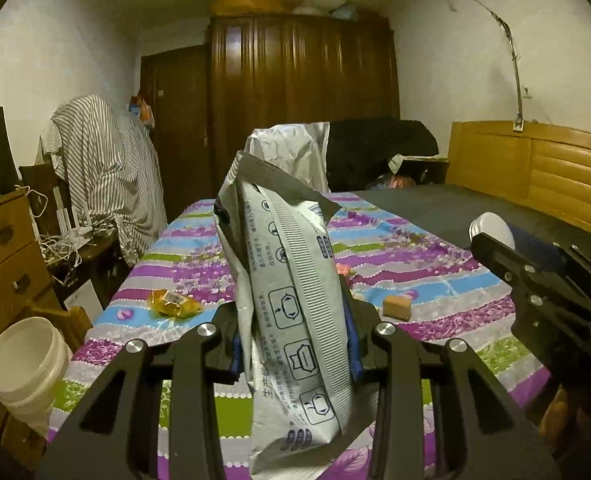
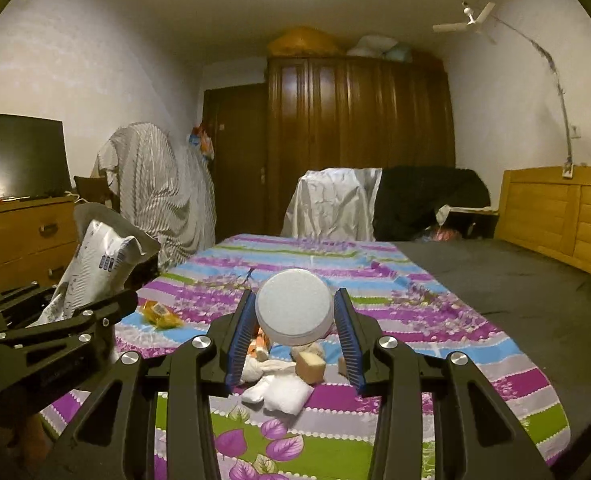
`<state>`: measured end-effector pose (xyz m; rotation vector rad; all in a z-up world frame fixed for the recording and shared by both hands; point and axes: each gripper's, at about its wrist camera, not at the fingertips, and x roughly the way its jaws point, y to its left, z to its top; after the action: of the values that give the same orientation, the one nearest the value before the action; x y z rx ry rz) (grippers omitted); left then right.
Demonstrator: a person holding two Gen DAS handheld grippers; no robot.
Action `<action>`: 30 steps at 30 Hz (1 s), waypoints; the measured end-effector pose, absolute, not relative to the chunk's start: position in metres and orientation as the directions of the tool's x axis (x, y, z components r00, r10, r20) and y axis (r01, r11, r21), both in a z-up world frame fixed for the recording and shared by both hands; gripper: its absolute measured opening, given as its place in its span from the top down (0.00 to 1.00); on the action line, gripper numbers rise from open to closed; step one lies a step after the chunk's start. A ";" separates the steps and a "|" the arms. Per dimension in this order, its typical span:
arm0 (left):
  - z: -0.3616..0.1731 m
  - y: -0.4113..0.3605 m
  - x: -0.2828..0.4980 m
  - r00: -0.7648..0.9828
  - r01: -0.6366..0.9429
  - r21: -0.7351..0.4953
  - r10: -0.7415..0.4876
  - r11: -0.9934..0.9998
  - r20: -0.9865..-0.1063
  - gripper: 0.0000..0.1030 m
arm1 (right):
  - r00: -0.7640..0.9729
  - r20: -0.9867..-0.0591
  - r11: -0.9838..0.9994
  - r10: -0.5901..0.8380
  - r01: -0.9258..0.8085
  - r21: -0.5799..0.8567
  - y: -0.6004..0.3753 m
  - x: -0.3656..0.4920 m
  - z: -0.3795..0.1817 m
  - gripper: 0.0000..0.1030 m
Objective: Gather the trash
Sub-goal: 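Carry the pouch and round lid in both tools over the white bin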
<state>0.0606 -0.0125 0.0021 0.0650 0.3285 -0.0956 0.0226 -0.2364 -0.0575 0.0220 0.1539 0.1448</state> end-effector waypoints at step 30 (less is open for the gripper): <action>0.037 0.139 0.047 0.926 -0.234 -0.014 0.218 0.972 -0.307 0.65 | 0.865 -0.160 0.877 0.476 -0.479 0.023 -0.091 0.060 0.016 0.60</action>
<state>0.0473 0.1388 0.0367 -0.0503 0.3088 0.2320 0.0602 -0.0906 0.0161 -0.0181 0.1627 0.5006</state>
